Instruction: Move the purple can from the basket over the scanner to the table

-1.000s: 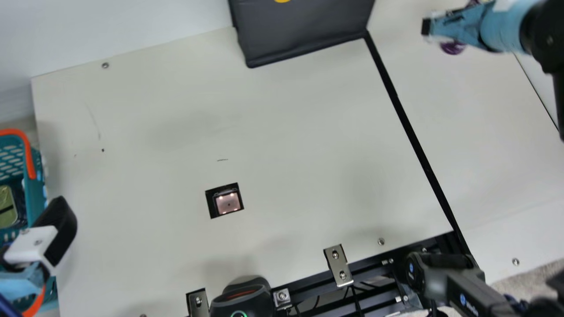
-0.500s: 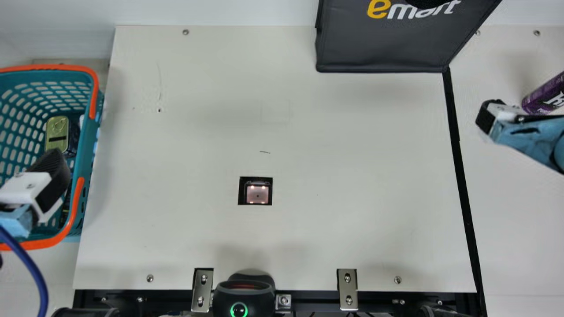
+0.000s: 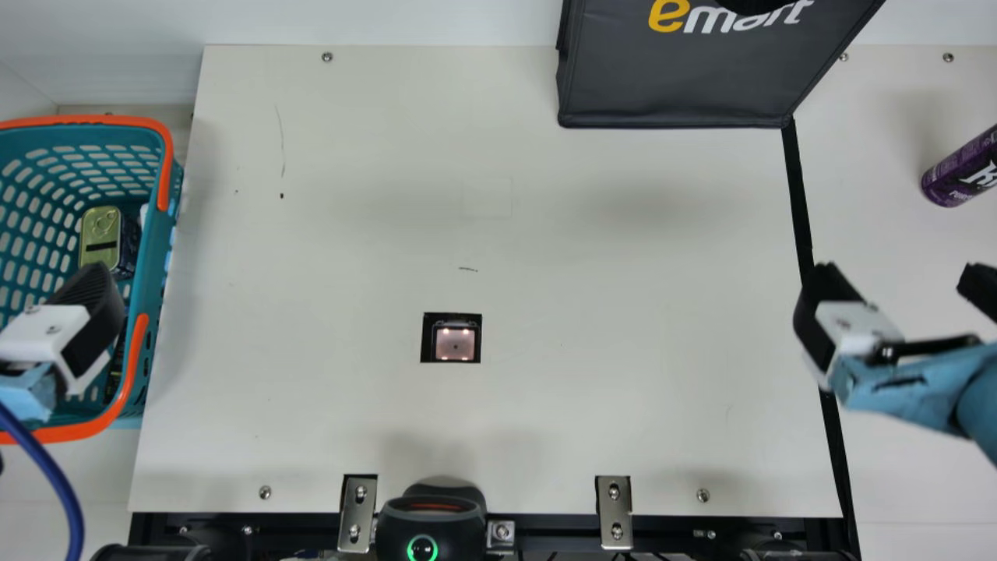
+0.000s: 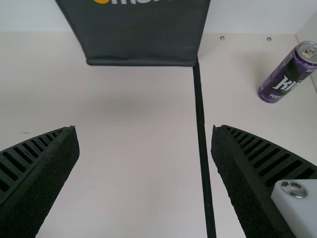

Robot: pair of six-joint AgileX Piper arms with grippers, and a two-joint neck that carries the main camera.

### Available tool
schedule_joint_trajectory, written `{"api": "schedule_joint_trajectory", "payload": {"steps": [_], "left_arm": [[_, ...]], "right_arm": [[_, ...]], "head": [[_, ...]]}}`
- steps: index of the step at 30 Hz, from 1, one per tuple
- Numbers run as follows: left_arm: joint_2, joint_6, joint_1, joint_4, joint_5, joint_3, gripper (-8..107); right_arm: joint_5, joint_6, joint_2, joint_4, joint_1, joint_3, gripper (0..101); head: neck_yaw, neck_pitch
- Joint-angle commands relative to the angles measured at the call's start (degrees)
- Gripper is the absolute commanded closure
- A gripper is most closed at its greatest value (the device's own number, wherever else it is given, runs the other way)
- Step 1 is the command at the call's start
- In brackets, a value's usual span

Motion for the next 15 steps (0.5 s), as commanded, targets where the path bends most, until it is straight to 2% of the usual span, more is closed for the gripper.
{"api": "schedule_joint_trajectory", "payload": {"steps": [1,15], "left_arm": [[0.0,0.0,0.0,0.0,0.0,0.0,9],[0.0,0.0,0.0,0.0,0.0,0.0,9]], "right_arm": [[0.0,0.0,0.0,0.0,0.0,0.0,6],[0.04,0.0,-0.87,0.05,0.28,0.0,6]], "head": [[0.09,-1.75],[0.09,-1.75]]}}
